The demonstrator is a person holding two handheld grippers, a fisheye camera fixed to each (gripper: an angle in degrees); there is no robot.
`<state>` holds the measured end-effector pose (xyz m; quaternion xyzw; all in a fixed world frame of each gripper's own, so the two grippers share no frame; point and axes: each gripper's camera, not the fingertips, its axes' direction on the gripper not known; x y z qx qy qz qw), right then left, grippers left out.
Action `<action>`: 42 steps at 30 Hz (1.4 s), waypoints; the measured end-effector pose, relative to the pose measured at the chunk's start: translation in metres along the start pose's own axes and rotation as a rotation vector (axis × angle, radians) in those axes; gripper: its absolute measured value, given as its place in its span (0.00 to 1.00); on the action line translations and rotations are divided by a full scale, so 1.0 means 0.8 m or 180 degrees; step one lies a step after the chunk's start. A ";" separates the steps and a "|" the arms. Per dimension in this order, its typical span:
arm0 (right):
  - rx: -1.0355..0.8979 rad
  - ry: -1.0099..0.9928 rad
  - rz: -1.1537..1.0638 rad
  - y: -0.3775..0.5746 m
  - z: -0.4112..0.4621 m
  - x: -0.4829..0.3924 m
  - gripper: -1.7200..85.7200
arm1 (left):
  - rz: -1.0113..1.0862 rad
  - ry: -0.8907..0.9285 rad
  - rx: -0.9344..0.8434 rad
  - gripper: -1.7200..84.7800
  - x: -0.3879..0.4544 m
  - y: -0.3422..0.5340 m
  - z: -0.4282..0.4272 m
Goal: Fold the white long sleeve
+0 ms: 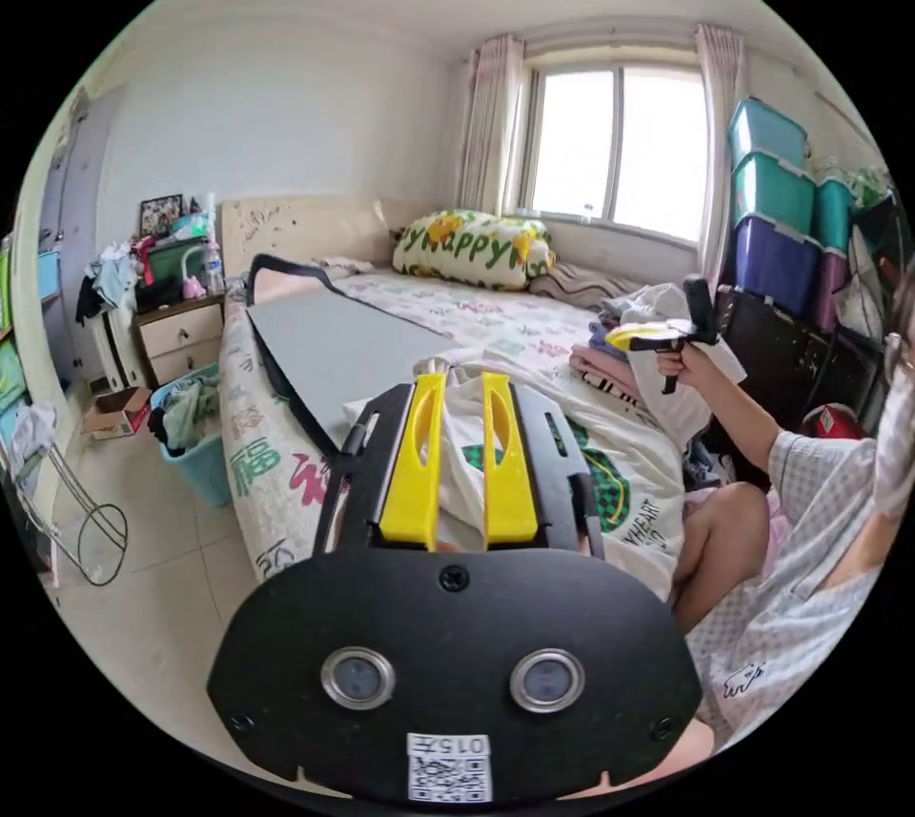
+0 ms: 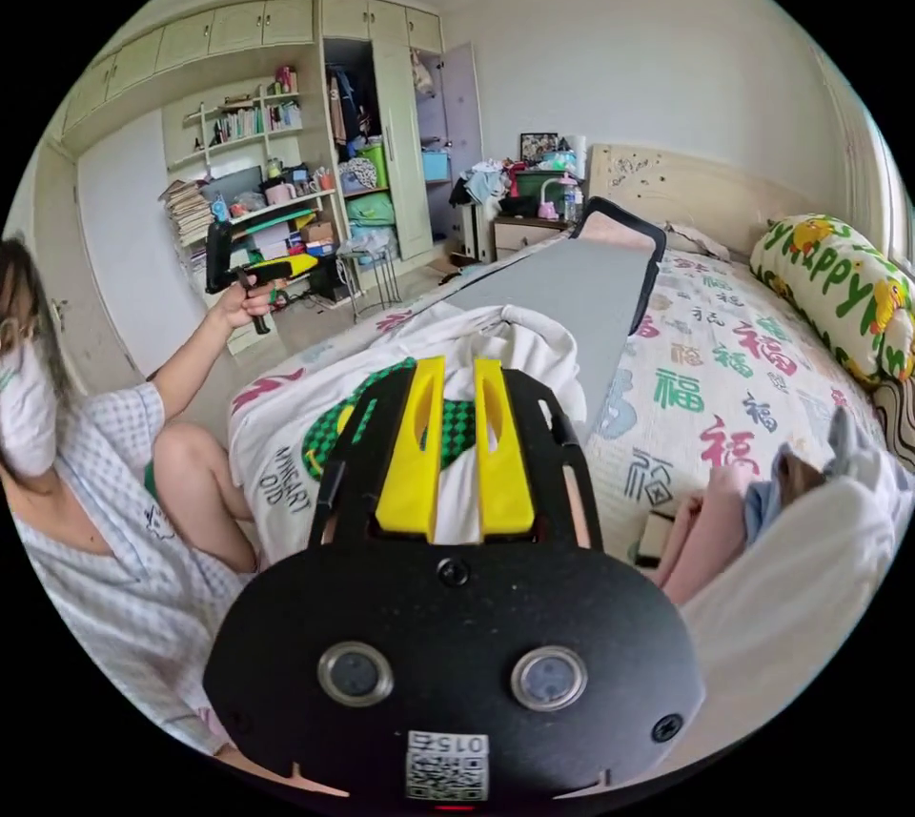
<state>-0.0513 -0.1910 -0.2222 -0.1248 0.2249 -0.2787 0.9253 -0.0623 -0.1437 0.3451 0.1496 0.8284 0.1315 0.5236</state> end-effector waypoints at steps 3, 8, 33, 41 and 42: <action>-0.0393 0.0196 0.0050 -0.063 0.087 0.027 0.12 | 0.0079 0.0009 -0.0558 0.10 -0.009 -0.042 0.114; -0.0880 0.0604 0.0170 -0.129 0.205 0.094 0.14 | -0.0169 -0.0092 -0.1065 0.11 -0.044 -0.071 0.256; -0.1171 0.2196 0.1128 -0.078 0.141 0.245 0.02 | -0.1871 -0.1252 -0.0033 0.03 -0.165 0.173 -0.018; -0.1776 0.2816 0.0678 -0.101 0.211 0.237 0.02 | -0.2124 -0.1504 -0.0347 0.03 -0.148 0.238 -0.055; -0.1809 0.2840 0.0662 -0.102 0.217 0.237 0.02 | -0.2154 -0.1460 -0.0381 0.03 -0.149 0.242 -0.055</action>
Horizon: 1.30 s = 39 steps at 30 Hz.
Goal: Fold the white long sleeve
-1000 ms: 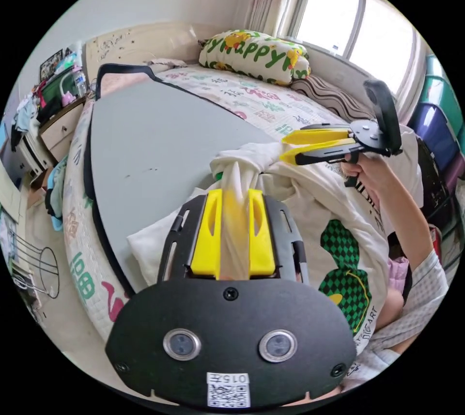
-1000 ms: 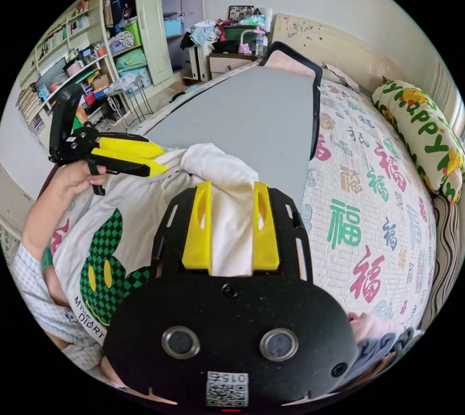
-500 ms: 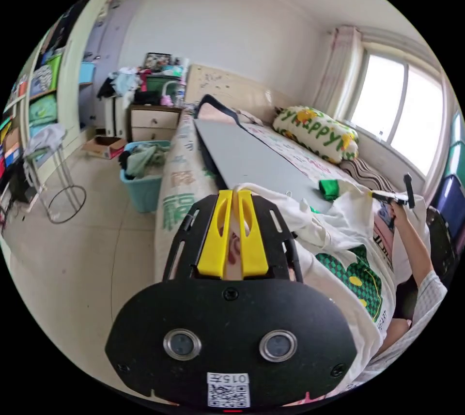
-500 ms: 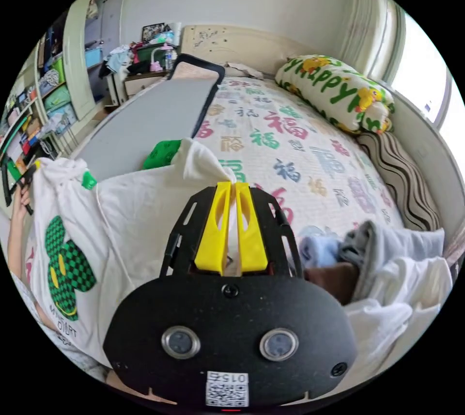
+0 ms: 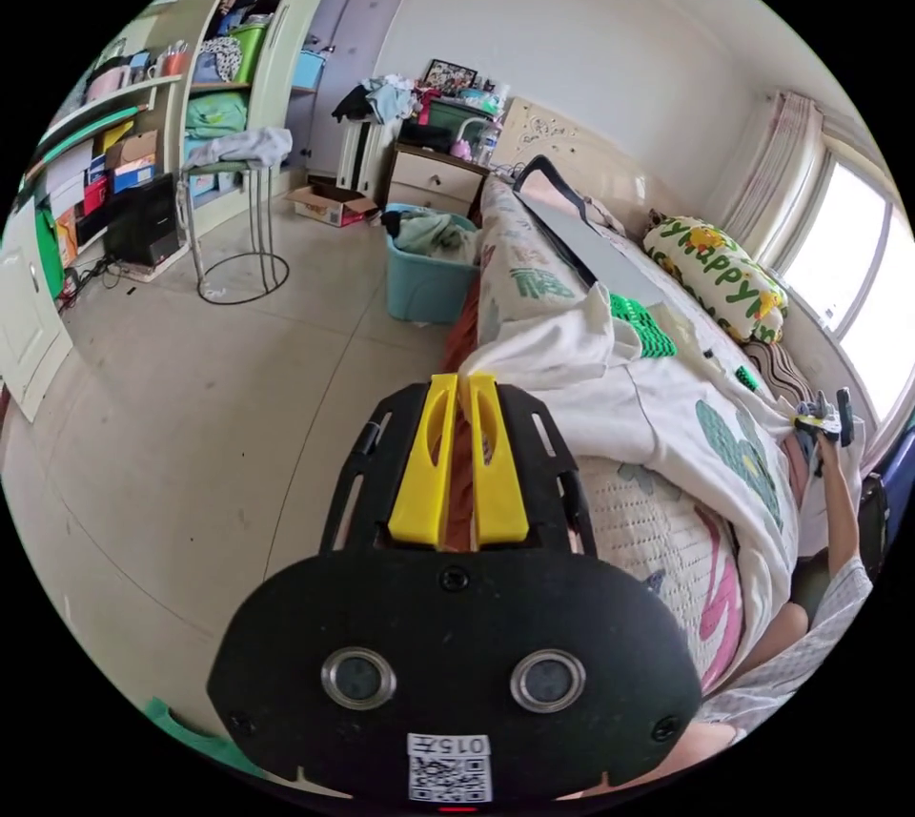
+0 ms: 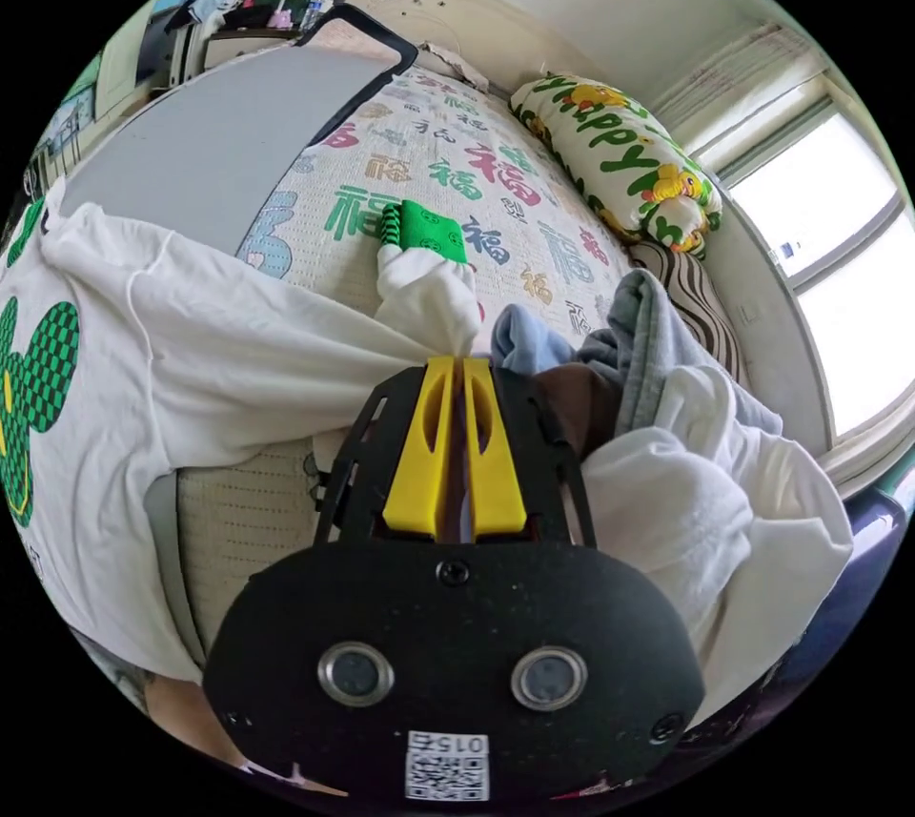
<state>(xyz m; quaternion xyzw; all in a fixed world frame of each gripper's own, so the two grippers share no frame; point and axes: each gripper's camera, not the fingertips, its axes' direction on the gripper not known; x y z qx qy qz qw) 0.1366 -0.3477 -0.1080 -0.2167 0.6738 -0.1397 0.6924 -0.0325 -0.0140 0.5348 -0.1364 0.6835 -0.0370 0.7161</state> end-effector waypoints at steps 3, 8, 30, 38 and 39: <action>-0.0092 0.0153 -0.0107 -0.016 0.009 -0.019 0.02 | -0.0177 0.0265 -0.0178 0.03 -0.019 0.010 0.003; -0.0189 0.0008 -0.0057 -0.042 0.009 -0.030 0.03 | -0.0209 0.0075 -0.0252 0.02 -0.019 0.007 -0.010; 0.0232 -0.1511 -0.1427 -0.193 -0.013 -0.292 0.07 | 0.2770 0.0033 -0.0950 0.02 0.463 -0.155 0.146; 0.0310 -0.0696 -0.1391 -0.221 0.011 -0.343 0.01 | 0.2451 0.0189 -0.1224 0.01 0.487 -0.194 0.202; 0.0303 -0.0518 -0.1400 -0.224 0.015 -0.349 0.01 | 0.2421 0.0189 -0.1243 0.01 0.491 -0.198 0.207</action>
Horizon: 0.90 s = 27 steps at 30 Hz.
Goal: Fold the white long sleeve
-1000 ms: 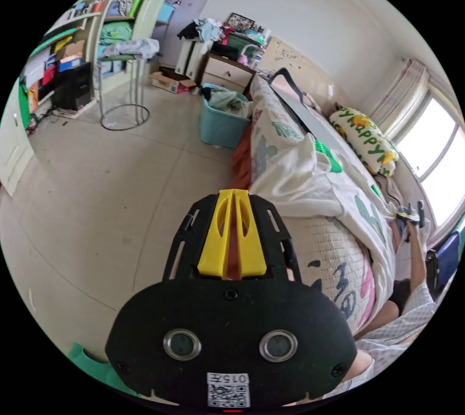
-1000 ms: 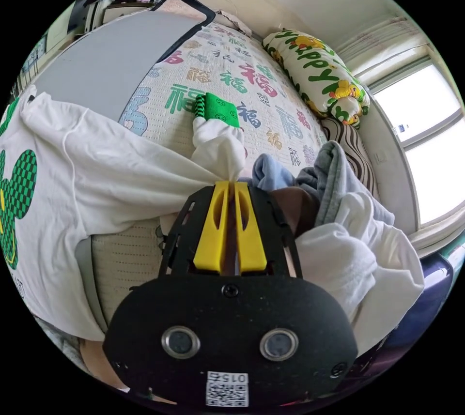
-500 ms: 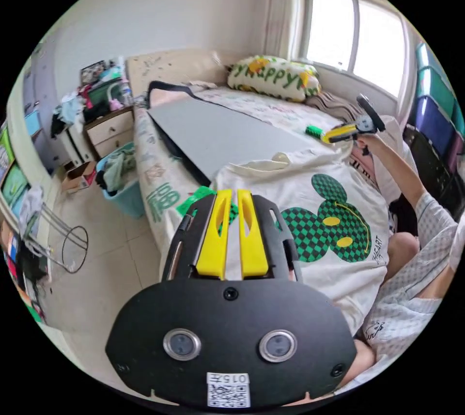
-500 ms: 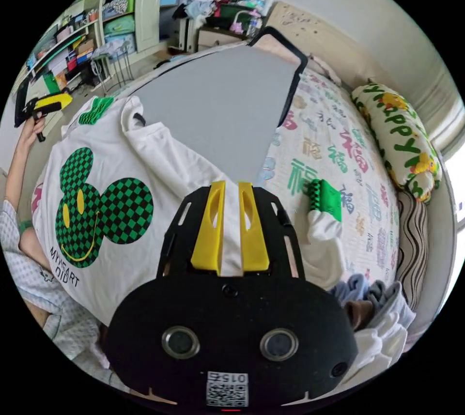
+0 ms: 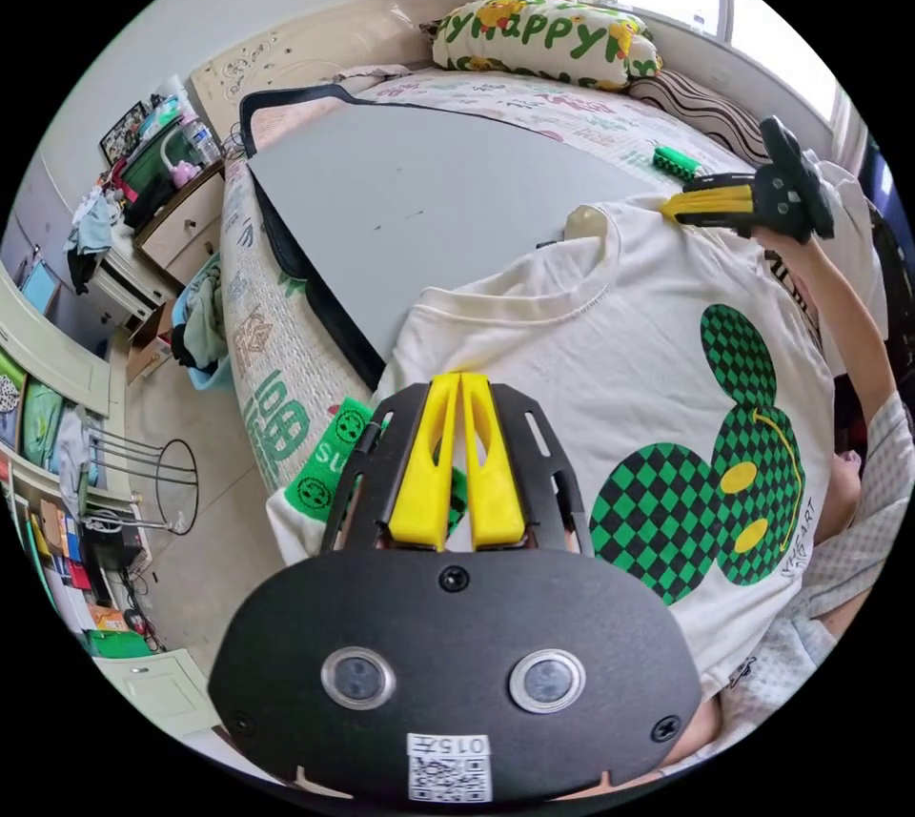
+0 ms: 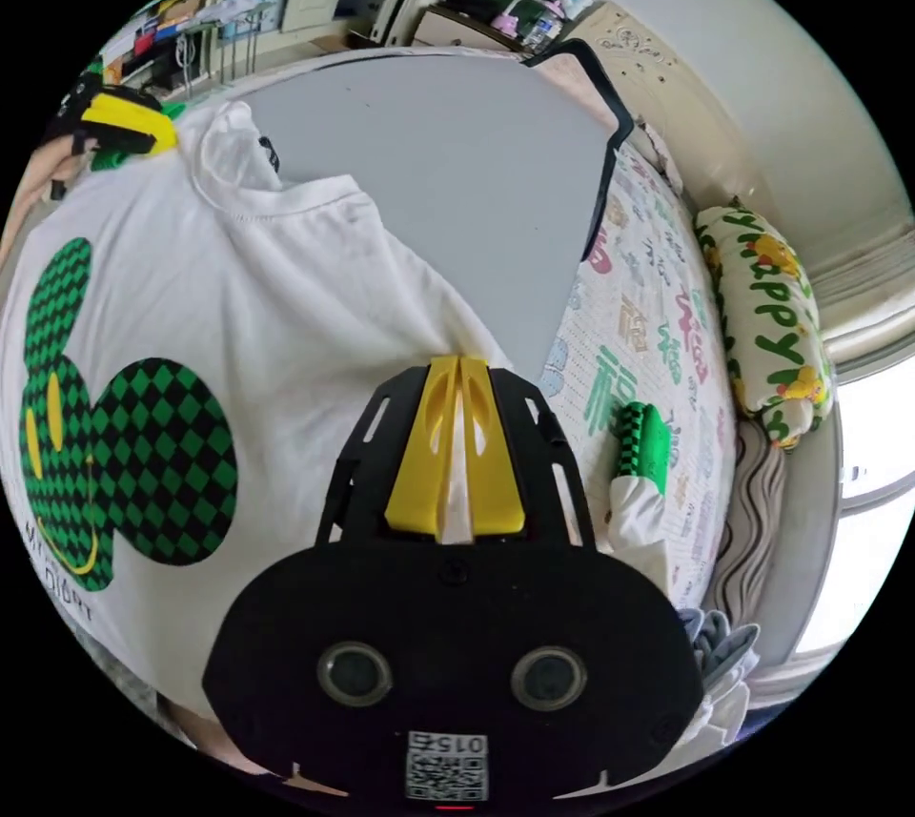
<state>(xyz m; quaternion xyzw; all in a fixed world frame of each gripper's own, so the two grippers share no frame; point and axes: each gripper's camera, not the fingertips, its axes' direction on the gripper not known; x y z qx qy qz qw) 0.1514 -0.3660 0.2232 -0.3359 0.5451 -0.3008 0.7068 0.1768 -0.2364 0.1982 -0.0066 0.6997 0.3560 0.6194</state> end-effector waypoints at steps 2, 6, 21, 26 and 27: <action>-0.0040 0.0318 0.0021 -0.020 0.014 -0.009 0.01 | -0.0065 -0.0036 -0.0047 0.01 -0.004 -0.027 0.009; -0.0083 0.0301 0.0230 -0.050 0.028 -0.002 0.01 | -0.0138 -0.0222 -0.0073 0.01 -0.006 -0.060 0.022; -0.0090 0.0459 0.0836 -0.094 0.084 0.045 0.01 | -0.0209 -0.0896 0.0175 0.02 -0.025 -0.153 0.080; -0.0046 0.0630 0.0856 -0.098 0.101 0.057 0.01 | -0.0085 -0.1328 0.0233 0.01 -0.020 -0.173 0.106; -0.0039 0.0652 0.0863 -0.097 0.103 0.059 0.01 | -0.0076 -0.1332 0.0243 0.01 -0.021 -0.173 0.108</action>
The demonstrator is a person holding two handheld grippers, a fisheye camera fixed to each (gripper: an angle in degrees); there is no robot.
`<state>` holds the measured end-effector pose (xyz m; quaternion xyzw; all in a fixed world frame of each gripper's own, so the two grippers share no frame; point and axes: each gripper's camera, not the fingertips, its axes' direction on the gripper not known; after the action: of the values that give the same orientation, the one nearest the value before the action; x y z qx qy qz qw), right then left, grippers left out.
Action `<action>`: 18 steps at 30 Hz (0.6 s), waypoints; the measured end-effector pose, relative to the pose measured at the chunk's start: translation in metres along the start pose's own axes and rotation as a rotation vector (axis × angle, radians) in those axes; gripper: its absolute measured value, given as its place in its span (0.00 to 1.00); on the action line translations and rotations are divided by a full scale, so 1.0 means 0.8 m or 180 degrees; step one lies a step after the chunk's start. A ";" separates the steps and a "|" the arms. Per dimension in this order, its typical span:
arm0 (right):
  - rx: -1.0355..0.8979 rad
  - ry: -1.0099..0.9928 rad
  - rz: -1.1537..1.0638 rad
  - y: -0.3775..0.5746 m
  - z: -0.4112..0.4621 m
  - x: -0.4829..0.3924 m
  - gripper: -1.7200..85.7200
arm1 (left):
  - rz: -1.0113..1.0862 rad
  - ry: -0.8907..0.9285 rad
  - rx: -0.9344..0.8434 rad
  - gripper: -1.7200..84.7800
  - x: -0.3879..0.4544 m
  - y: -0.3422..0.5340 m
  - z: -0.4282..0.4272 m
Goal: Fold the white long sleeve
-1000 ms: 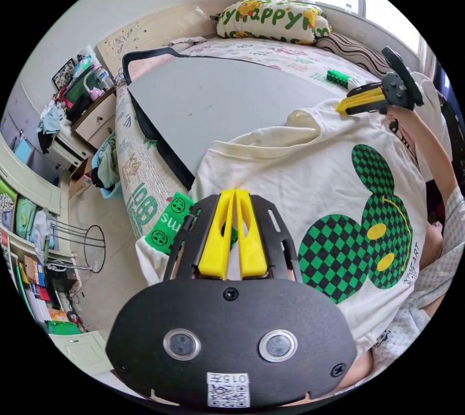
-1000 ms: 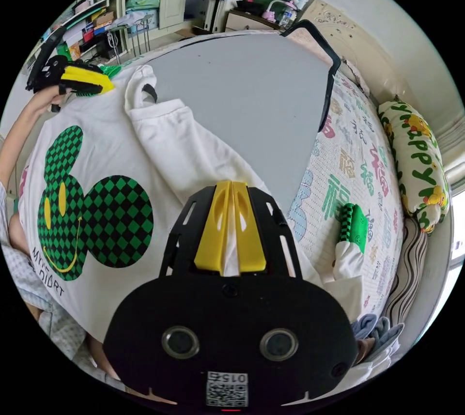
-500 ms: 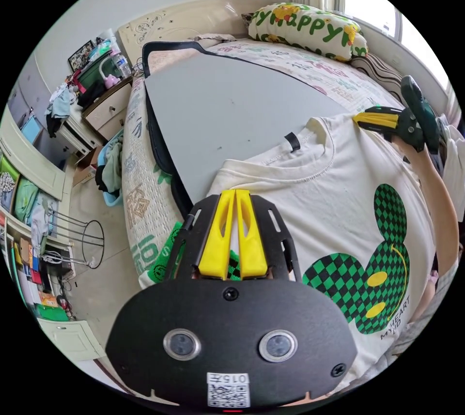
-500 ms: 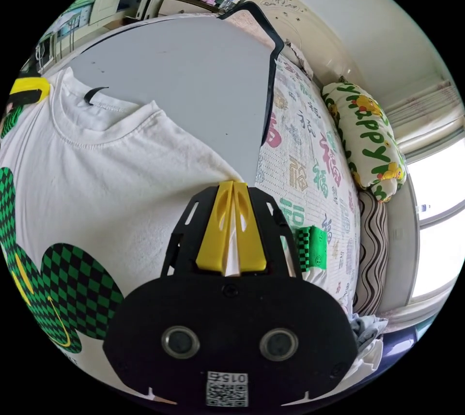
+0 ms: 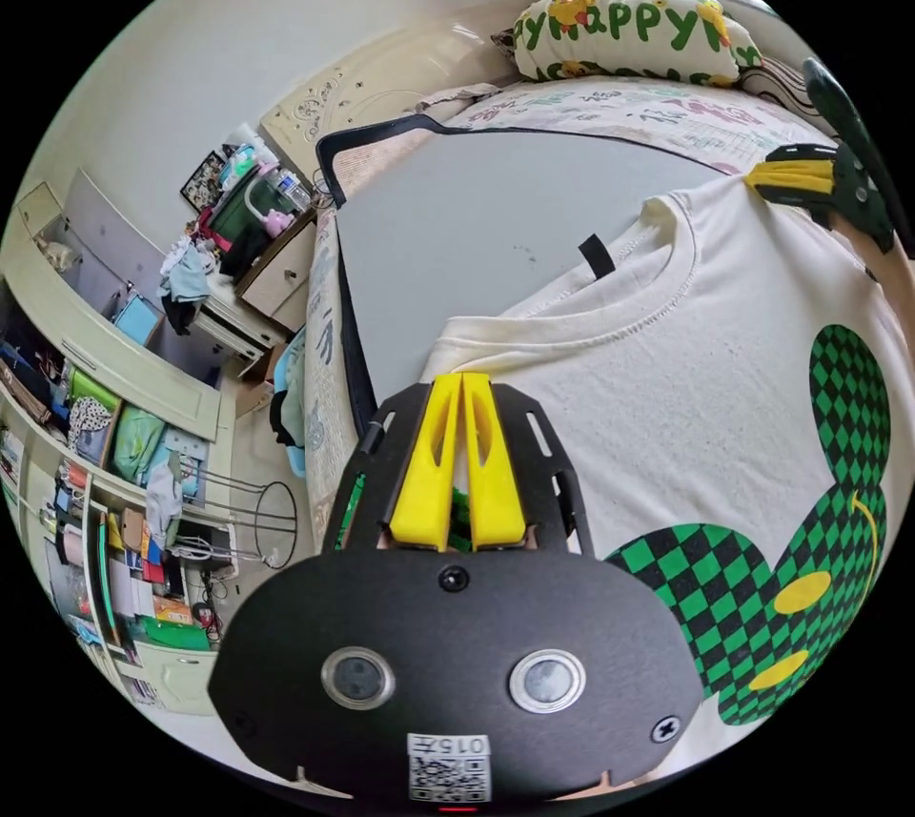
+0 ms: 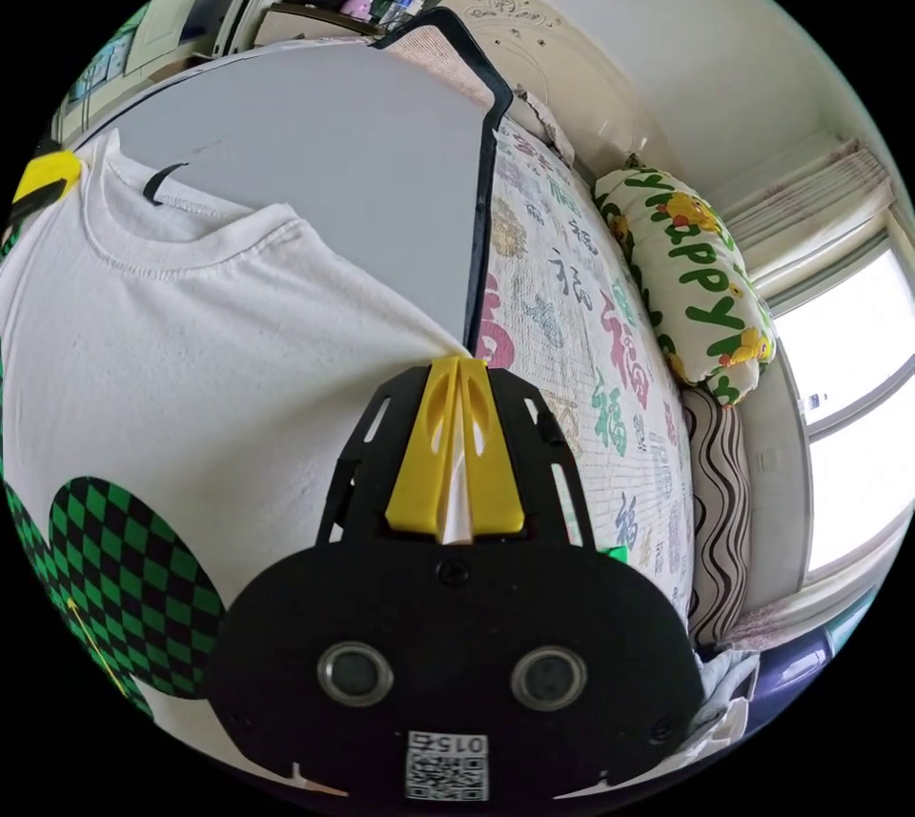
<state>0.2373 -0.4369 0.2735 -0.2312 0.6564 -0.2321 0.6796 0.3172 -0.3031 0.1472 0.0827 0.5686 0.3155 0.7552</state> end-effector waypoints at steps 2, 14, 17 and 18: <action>0.0082 -0.0015 0.0109 0.011 0.004 0.010 0.01 | -0.0028 0.0072 0.0013 0.01 -0.008 0.004 0.005; 0.0671 -0.1178 0.0410 0.228 -0.126 0.116 0.01 | -0.0115 0.1277 0.0566 0.02 -0.052 0.169 -0.151; 0.0730 -0.1997 0.0204 0.343 -0.178 0.134 0.02 | -0.0094 0.1926 0.1100 0.02 -0.052 0.285 -0.248; 0.0708 -0.2198 0.0113 0.367 -0.188 0.135 0.03 | -0.0026 0.2020 0.1147 0.02 -0.051 0.308 -0.265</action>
<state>0.0941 -0.2746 0.0024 -0.2091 0.3630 -0.1984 0.8861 0.0237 -0.1816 0.2272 0.1101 0.8215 0.2172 0.5156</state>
